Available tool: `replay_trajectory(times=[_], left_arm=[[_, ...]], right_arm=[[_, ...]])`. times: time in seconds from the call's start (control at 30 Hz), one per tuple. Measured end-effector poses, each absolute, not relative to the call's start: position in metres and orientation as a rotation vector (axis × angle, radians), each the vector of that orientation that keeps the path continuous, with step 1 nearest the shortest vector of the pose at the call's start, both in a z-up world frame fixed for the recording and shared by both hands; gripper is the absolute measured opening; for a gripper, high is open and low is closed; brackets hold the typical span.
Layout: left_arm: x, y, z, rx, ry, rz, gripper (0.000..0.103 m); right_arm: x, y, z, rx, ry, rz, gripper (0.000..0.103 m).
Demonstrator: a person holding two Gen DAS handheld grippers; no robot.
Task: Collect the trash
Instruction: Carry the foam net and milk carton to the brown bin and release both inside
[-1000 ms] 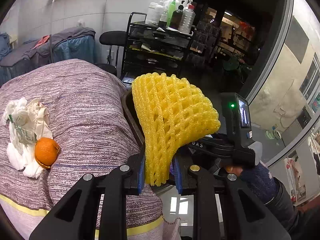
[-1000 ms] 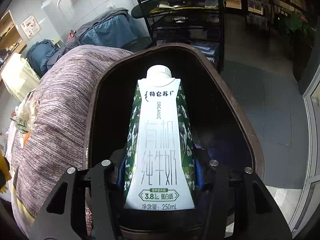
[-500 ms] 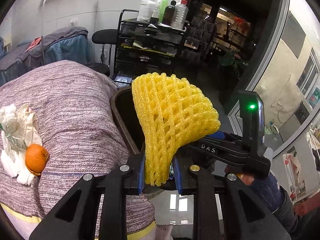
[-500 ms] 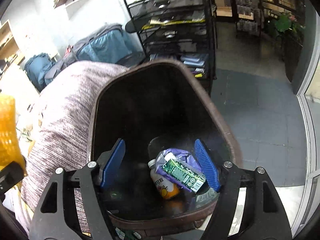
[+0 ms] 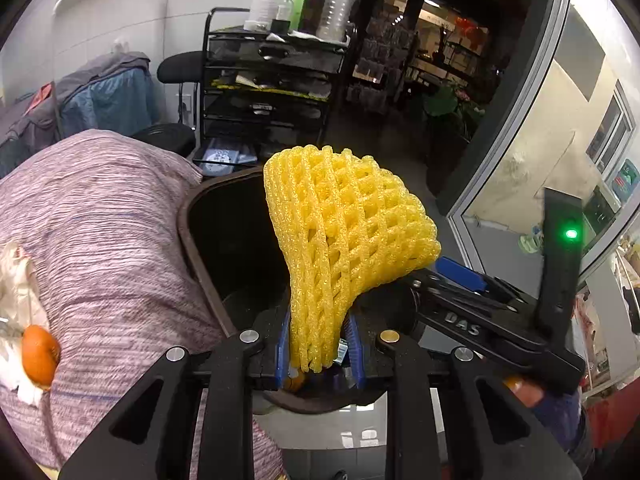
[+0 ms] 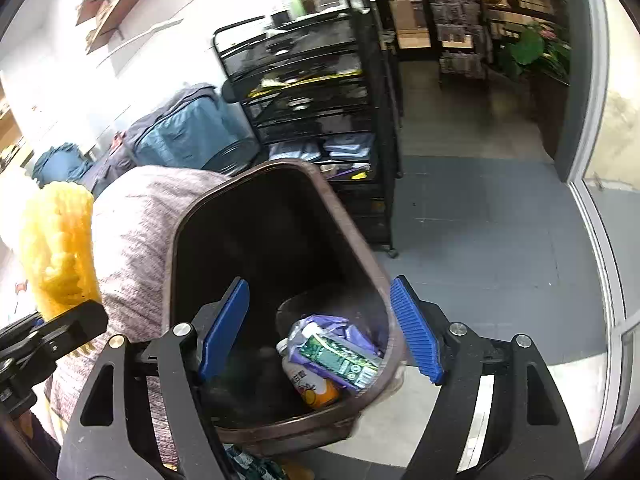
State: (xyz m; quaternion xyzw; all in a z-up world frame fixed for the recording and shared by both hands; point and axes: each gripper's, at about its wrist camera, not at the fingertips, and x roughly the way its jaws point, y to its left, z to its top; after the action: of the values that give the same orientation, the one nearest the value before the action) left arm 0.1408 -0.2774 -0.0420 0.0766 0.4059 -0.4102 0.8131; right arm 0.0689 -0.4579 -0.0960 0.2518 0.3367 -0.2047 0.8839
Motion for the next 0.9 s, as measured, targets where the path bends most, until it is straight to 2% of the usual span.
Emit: replay_trajectory(times=[0.1, 0.57, 0.63, 0.7, 0.73, 0.8, 0.9], left_arm=[[0.147, -0.286, -0.046, 0.178, 0.884, -0.874, 0.023], [0.163, -0.310, -0.067, 0.217, 0.933, -0.841, 0.023], [0.164, -0.310, -0.069, 0.221, 0.933, -0.841, 0.030], [0.163, -0.310, -0.070, 0.220, 0.925, -0.837, 0.048], [0.163, -0.309, -0.070, 0.219, 0.924, -0.836, 0.052], [0.163, -0.309, -0.069, 0.212, 0.913, -0.834, 0.068], [0.161, -0.308, -0.066, 0.209, 0.888, -0.842, 0.080]], right_arm=[[0.062, -0.466, -0.098, 0.537, 0.695, -0.458, 0.079], [0.048, -0.479, -0.103, 0.554, 0.687, -0.513, 0.083], [0.046, -0.480, -0.103, 0.557, 0.682, -0.517, 0.083], [0.046, -0.481, -0.103, 0.557, 0.681, -0.521, 0.083], [0.046, -0.482, -0.103, 0.558, 0.682, -0.522, 0.083], [0.046, -0.483, -0.103, 0.560, 0.681, -0.526, 0.083], [0.047, -0.482, -0.103, 0.562, 0.680, -0.530, 0.083]])
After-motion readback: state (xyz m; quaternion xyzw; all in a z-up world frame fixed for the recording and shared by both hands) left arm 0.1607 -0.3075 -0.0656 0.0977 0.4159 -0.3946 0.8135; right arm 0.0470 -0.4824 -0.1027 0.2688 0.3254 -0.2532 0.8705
